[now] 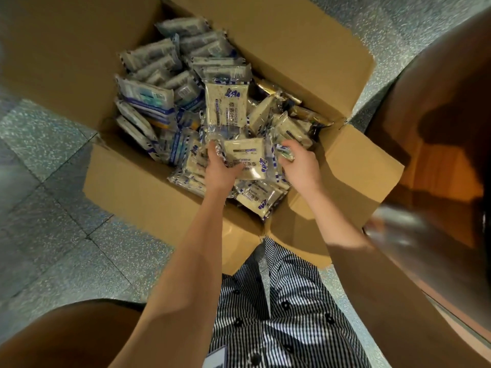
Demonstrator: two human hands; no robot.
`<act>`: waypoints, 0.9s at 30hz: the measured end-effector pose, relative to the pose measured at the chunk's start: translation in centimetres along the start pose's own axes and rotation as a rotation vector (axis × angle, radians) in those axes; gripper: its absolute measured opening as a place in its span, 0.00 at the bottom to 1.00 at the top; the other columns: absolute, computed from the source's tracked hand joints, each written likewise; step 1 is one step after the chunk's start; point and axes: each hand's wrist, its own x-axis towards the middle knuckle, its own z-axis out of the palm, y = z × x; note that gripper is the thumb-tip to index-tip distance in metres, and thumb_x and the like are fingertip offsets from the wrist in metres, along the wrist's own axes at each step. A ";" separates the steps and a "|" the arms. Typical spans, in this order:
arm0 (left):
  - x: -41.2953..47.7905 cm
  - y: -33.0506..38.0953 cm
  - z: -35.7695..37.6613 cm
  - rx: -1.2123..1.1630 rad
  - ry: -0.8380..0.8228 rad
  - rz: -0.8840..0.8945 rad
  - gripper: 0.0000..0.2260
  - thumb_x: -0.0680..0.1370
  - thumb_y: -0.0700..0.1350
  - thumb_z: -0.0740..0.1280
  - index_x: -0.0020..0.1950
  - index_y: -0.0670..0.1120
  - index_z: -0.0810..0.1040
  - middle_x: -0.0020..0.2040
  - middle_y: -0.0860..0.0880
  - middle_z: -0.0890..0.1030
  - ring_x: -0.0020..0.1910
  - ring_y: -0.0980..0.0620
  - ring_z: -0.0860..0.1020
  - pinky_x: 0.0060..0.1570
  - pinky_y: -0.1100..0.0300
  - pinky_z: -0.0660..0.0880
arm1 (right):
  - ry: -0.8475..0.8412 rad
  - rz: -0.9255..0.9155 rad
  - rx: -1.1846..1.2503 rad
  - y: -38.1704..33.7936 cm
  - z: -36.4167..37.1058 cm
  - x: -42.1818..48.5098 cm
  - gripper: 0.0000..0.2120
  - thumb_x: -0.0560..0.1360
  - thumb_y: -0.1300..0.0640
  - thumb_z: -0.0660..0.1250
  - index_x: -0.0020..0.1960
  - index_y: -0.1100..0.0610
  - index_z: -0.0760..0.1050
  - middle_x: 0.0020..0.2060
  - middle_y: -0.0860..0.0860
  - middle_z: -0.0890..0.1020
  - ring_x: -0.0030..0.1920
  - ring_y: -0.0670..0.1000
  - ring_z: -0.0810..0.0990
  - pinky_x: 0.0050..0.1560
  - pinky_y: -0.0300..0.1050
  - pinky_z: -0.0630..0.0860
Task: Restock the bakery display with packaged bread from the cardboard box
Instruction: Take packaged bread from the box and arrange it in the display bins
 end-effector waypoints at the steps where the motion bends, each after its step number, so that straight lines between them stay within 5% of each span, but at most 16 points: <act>1: -0.2 0.0 -0.1 -0.046 -0.028 -0.010 0.44 0.76 0.41 0.73 0.81 0.51 0.46 0.63 0.45 0.76 0.62 0.45 0.77 0.62 0.47 0.73 | 0.021 -0.003 0.016 -0.1 -0.2 -0.5 0.19 0.80 0.58 0.65 0.71 0.50 0.70 0.53 0.55 0.83 0.23 0.44 0.68 0.26 0.37 0.66; 4: -1.0 -0.2 -0.7 -0.238 -0.137 -0.032 0.44 0.75 0.37 0.72 0.81 0.53 0.47 0.65 0.43 0.76 0.60 0.48 0.79 0.59 0.51 0.76 | 0.061 -0.012 0.077 -0.9 -1.3 -1.9 0.19 0.80 0.58 0.65 0.70 0.49 0.71 0.56 0.52 0.82 0.24 0.45 0.68 0.27 0.43 0.72; 7: -2.5 -0.5 -1.7 -0.305 -0.240 0.001 0.39 0.75 0.47 0.74 0.79 0.53 0.55 0.68 0.45 0.74 0.64 0.45 0.76 0.55 0.52 0.76 | 0.060 0.002 0.191 -2.3 -2.4 -3.8 0.20 0.79 0.56 0.66 0.70 0.49 0.72 0.52 0.44 0.79 0.29 0.39 0.72 0.31 0.32 0.70; 9: -3.6 -0.9 -2.2 -0.402 -0.301 0.010 0.41 0.71 0.53 0.77 0.78 0.52 0.58 0.67 0.44 0.77 0.64 0.43 0.77 0.64 0.45 0.73 | 0.083 0.000 0.276 -3.4 -3.0 -5.2 0.20 0.79 0.54 0.67 0.70 0.49 0.72 0.61 0.46 0.78 0.44 0.41 0.80 0.44 0.31 0.76; 11: -4.6 -1.2 -2.6 -0.488 -0.331 -0.011 0.45 0.68 0.53 0.77 0.78 0.51 0.57 0.65 0.43 0.77 0.63 0.44 0.78 0.66 0.43 0.72 | 0.105 -0.016 0.327 -4.5 -3.3 -6.5 0.20 0.78 0.53 0.68 0.69 0.49 0.72 0.70 0.47 0.73 0.59 0.42 0.76 0.57 0.35 0.72; 14: -5.9 -1.6 -2.6 -0.500 -0.356 -0.029 0.46 0.68 0.50 0.77 0.79 0.51 0.54 0.66 0.43 0.75 0.62 0.43 0.78 0.65 0.43 0.73 | 0.107 -0.029 0.403 -5.5 -3.0 -8.3 0.20 0.78 0.55 0.68 0.69 0.50 0.72 0.70 0.47 0.72 0.65 0.44 0.73 0.65 0.47 0.72; 17: -6.5 -2.4 -2.7 -0.442 -0.321 -0.045 0.38 0.74 0.46 0.74 0.79 0.50 0.56 0.67 0.44 0.74 0.61 0.43 0.78 0.64 0.42 0.73 | 0.182 0.012 0.471 -5.2 -2.1 -9.5 0.19 0.79 0.57 0.68 0.69 0.51 0.72 0.68 0.49 0.75 0.63 0.47 0.76 0.58 0.40 0.75; 19: -6.5 -3.0 -2.8 -0.376 -0.332 -0.059 0.36 0.75 0.44 0.74 0.78 0.50 0.58 0.66 0.43 0.74 0.60 0.43 0.78 0.62 0.43 0.74 | 0.271 0.052 0.476 -4.3 -1.5 -10.1 0.19 0.79 0.57 0.67 0.70 0.52 0.72 0.63 0.52 0.78 0.49 0.41 0.79 0.43 0.27 0.72; 21: -6.2 -3.7 -2.8 -0.299 -0.363 -0.054 0.35 0.75 0.39 0.73 0.77 0.50 0.60 0.65 0.43 0.73 0.59 0.44 0.78 0.60 0.44 0.76 | 0.334 0.088 0.461 -3.2 -1.2 -10.6 0.19 0.79 0.57 0.67 0.70 0.52 0.72 0.56 0.52 0.81 0.36 0.36 0.77 0.31 0.25 0.68; 24: -6.0 -4.4 -2.2 -0.285 -0.318 -0.054 0.26 0.75 0.34 0.71 0.71 0.49 0.71 0.66 0.42 0.74 0.58 0.44 0.79 0.58 0.46 0.78 | 0.367 0.126 0.478 -1.8 -1.4 -11.4 0.20 0.79 0.58 0.66 0.71 0.54 0.71 0.52 0.49 0.79 0.33 0.31 0.76 0.31 0.25 0.70; 27: -6.9 -3.9 -1.6 -0.265 -0.264 -0.035 0.18 0.77 0.32 0.67 0.62 0.49 0.76 0.61 0.42 0.79 0.53 0.47 0.81 0.51 0.50 0.81 | 0.384 0.142 0.490 -1.1 -2.5 -11.9 0.20 0.79 0.58 0.66 0.71 0.54 0.71 0.53 0.48 0.79 0.37 0.37 0.79 0.33 0.30 0.75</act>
